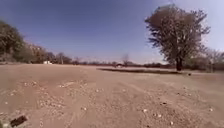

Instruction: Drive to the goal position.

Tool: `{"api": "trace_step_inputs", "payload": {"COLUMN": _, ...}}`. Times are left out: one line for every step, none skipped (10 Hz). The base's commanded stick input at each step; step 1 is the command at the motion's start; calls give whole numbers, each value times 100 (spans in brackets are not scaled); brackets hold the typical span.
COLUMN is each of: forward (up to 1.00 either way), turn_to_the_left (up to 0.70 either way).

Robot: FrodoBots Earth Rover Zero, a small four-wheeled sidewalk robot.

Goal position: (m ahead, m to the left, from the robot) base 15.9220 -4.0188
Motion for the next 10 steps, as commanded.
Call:
{"api": "trace_step_inputs", "payload": {"forward": 50, "turn_to_the_left": 0}}
{"api": "trace_step_inputs", "payload": {"forward": 50, "turn_to_the_left": 0}}
{"api": "trace_step_inputs", "payload": {"forward": 50, "turn_to_the_left": 0}}
{"api": "trace_step_inputs", "payload": {"forward": 50, "turn_to_the_left": 0}}
{"api": "trace_step_inputs", "payload": {"forward": 50, "turn_to_the_left": 0}}
{"api": "trace_step_inputs", "payload": {"forward": 50, "turn_to_the_left": 0}}
{"api": "trace_step_inputs", "payload": {"forward": 50, "turn_to_the_left": 0}}
{"api": "trace_step_inputs", "payload": {"forward": 50, "turn_to_the_left": 0}}
{"api": "trace_step_inputs", "payload": {"forward": 50, "turn_to_the_left": 0}}
{"api": "trace_step_inputs", "payload": {"forward": 50, "turn_to_the_left": 0}}
